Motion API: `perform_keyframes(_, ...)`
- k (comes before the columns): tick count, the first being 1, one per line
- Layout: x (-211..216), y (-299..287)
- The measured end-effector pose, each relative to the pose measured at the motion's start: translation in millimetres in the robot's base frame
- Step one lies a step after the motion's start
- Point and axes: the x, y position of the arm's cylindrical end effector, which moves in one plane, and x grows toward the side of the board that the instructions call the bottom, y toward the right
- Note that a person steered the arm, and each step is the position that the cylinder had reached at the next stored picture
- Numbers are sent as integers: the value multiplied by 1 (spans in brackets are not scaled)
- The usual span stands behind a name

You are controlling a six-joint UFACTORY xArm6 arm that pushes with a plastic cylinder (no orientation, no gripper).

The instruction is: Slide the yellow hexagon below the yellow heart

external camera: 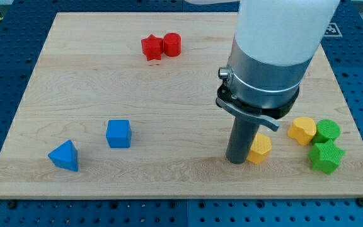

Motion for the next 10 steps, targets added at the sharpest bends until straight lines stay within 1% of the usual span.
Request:
perform_keyframes(2,0,24)
perform_keyframes(4,-1,68)
perform_keyframes(5,-3,58)
perform_keyframes(6,-30,55)
perform_keyframes(7,-35,55)
perform_keyframes(8,-23,58)
perform_keyframes(9,-2,77)
perform_keyframes(10,12,82)
